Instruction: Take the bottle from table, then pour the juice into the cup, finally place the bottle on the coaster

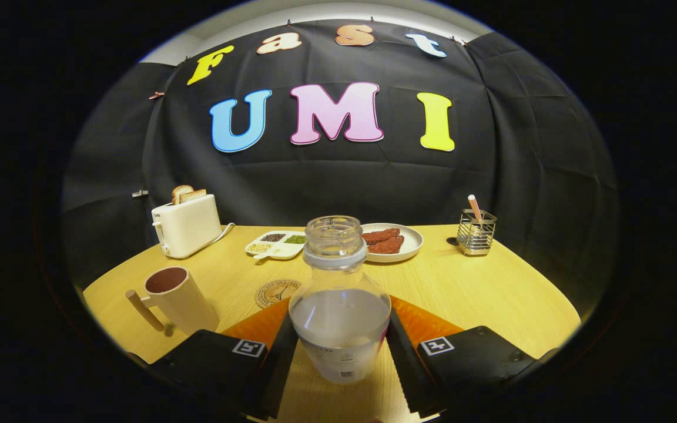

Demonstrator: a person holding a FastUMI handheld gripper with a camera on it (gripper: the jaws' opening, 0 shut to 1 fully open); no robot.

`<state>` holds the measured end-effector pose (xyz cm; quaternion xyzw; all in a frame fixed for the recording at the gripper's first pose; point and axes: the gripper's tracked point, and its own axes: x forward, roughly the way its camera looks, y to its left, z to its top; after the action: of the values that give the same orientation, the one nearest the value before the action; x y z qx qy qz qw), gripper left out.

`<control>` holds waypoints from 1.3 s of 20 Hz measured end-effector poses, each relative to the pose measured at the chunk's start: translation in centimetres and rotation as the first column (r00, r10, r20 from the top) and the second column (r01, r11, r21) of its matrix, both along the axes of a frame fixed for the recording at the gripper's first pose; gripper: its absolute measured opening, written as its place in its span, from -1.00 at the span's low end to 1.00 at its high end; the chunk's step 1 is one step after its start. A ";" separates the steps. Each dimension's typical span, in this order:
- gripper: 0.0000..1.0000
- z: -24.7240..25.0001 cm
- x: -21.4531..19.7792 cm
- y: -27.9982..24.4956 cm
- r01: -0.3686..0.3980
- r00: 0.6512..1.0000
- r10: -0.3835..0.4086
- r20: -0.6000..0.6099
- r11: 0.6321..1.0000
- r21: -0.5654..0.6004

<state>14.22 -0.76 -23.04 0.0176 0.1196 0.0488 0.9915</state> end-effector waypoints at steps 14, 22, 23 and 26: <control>0.43 3.0 0.7 2.5 -0.167 0.986 0.167 -0.020 0.957 -0.237; 0.43 4.9 1.9 6.0 -0.236 0.971 0.224 -0.084 0.832 -0.503; 0.43 5.0 2.2 6.4 -0.233 0.971 0.223 -0.085 0.809 -0.539; 0.43 5.7 2.8 6.5 -0.191 0.977 0.202 -0.065 0.699 -0.689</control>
<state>16.98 5.74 -17.34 -0.3666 0.1226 0.1061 0.9161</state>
